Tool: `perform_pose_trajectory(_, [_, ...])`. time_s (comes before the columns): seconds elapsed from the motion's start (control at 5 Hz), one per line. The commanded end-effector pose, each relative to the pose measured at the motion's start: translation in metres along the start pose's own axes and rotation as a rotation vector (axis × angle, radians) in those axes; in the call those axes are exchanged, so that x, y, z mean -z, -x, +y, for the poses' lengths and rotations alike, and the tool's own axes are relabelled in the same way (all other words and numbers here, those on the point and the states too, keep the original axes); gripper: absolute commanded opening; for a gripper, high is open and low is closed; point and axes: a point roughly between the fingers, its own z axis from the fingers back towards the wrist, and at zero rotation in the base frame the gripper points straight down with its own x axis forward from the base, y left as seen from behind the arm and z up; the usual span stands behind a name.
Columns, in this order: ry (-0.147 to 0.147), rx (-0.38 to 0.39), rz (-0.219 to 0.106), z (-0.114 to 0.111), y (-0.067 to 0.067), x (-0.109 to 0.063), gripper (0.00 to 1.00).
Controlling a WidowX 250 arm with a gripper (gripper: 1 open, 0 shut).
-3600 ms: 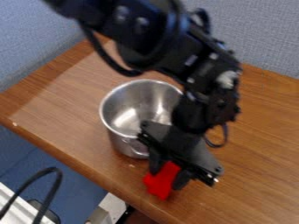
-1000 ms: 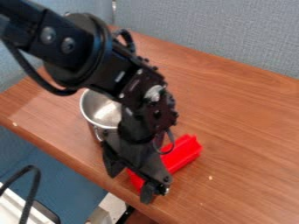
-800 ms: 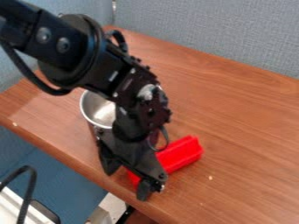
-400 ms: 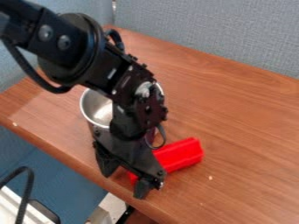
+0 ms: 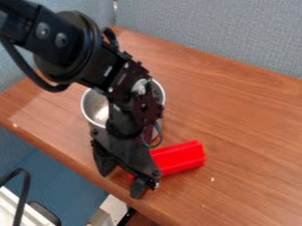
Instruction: Move the red object from the metal pot to the table
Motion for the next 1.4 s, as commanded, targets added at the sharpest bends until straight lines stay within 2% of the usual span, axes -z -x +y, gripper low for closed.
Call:
perform_pose_trajectory(0.0, [-0.002, 0.019, -0.03, 0.008, -0.004, -0.005, 1.0])
perform_pose_trajectory(0.2, [-0.001, -0.015, -0.025, 0.013, -0.006, -0.005, 1.0])
perform_pose_trajectory(0.4, [0.001, -0.045, -0.016, 0.018, -0.008, -0.005, 0.0])
perform_pose_trajectory(0.6, [0.008, -0.033, -0.006, 0.017, -0.006, -0.003, 1.0])
perform_pose_trajectory(0.8, [0.013, -0.018, 0.023, 0.015, -0.001, -0.002, 0.0])
perform_pose_trajectory(1.0, [0.013, 0.013, 0.044, 0.015, 0.004, -0.003, 0.0])
perform_pose_trajectory(1.2, [0.007, 0.041, 0.08, 0.017, 0.008, -0.005, 1.0])
